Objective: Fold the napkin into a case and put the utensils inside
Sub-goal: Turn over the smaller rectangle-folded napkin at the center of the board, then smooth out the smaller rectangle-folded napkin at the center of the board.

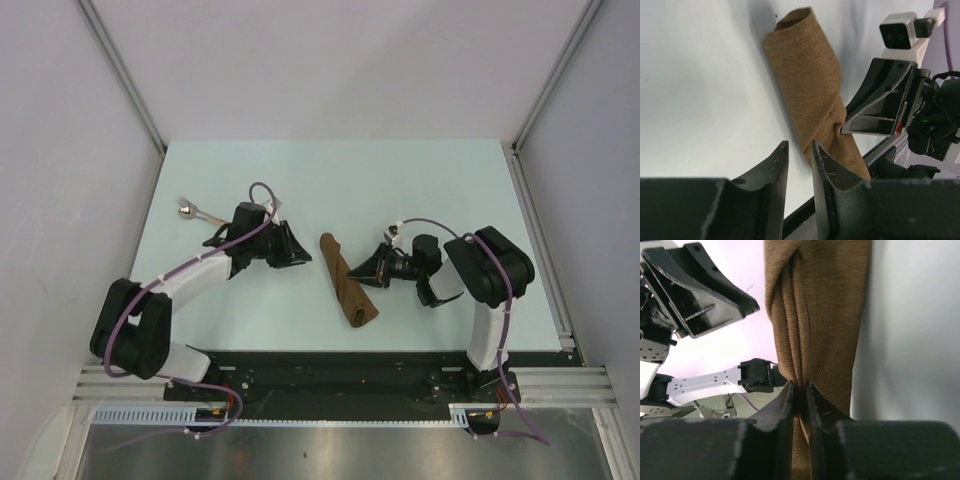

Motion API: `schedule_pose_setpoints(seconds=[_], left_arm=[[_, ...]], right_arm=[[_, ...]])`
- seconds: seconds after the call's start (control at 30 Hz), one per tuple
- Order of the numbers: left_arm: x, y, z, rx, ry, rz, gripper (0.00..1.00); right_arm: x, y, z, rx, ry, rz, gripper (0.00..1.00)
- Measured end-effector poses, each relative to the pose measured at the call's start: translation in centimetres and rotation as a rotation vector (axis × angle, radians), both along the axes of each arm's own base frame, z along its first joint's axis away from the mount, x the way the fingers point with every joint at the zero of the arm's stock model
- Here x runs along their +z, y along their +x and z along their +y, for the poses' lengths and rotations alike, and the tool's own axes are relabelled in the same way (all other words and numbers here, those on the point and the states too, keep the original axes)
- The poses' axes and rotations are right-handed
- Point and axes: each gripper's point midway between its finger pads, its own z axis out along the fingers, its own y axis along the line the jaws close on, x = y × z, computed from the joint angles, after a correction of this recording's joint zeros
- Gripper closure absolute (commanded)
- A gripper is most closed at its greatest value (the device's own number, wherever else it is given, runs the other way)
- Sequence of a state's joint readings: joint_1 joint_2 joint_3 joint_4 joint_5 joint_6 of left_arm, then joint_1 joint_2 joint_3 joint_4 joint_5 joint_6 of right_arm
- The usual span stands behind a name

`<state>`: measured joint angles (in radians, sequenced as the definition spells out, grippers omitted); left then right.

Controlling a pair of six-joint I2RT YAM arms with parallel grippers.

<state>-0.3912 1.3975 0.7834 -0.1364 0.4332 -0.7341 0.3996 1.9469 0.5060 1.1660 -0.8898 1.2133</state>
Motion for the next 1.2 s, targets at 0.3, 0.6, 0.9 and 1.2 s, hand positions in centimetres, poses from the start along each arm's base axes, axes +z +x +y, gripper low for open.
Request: schedule_pose_setpoints(seconds=[0.3, 0.6, 0.9, 1.2], left_arm=[[-0.9, -0.1, -4.7, -0.097, -0.008, 0.028, 0.71], [0.1, 1.4, -9.4, -0.170, -0.061, 0.023, 0.79], [-2.6, 4.5, -12.3, -0.176, -0.086, 0.068, 0.85], [-7.7, 5.9, -13.1, -0.176, -0.017, 0.147, 0.84]], right_arm=[[-2.8, 1.2, -5.5, -0.090, -0.159, 0.028, 0.44], [1.2, 5.8, -8.1, -0.152, -0.632, -0.189, 0.37], [-0.1, -4.3, -5.8, 0.039, -0.739, -0.243, 0.55], [-3.9, -6.8, -8.5, 0.013, -0.820, -0.172, 0.52]])
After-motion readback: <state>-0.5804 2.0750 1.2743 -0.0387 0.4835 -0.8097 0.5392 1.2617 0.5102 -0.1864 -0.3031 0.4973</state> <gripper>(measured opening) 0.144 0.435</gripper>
